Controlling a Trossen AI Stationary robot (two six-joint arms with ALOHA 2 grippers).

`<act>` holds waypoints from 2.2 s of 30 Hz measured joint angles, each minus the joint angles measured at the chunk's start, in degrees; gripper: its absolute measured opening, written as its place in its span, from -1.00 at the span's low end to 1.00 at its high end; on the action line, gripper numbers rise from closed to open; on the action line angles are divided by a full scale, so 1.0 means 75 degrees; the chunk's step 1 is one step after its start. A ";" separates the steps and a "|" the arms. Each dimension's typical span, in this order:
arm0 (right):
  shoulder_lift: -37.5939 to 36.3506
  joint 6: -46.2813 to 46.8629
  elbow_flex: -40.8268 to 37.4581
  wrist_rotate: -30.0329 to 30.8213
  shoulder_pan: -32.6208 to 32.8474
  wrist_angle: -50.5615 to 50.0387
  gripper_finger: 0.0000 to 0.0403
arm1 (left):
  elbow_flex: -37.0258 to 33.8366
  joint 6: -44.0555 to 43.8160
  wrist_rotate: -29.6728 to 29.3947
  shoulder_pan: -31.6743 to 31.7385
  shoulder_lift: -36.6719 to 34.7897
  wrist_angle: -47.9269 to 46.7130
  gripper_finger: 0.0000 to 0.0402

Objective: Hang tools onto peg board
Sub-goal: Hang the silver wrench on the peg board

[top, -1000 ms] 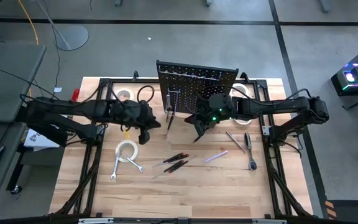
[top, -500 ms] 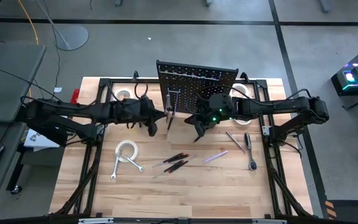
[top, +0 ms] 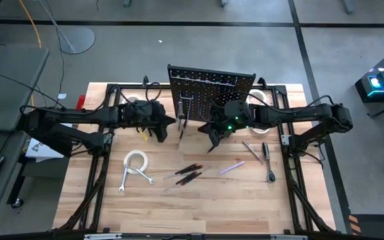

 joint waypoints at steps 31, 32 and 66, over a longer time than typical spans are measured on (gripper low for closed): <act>0.0003 -0.0006 0.0000 0.0009 -0.0003 -0.0060 -1.00 | 0.0000 -0.0312 0.0808 0.0016 0.0244 0.1368 -1.00; 0.0003 -0.0006 0.0000 0.0012 -0.0003 -0.0058 -1.00 | 0.0000 -0.0263 0.0808 0.0083 0.0289 0.1444 -1.00; 0.0003 -0.0003 0.0000 -0.0006 -0.0003 -0.0055 -1.00 | 0.0000 0.0420 0.0473 0.1239 0.0634 0.2237 -1.00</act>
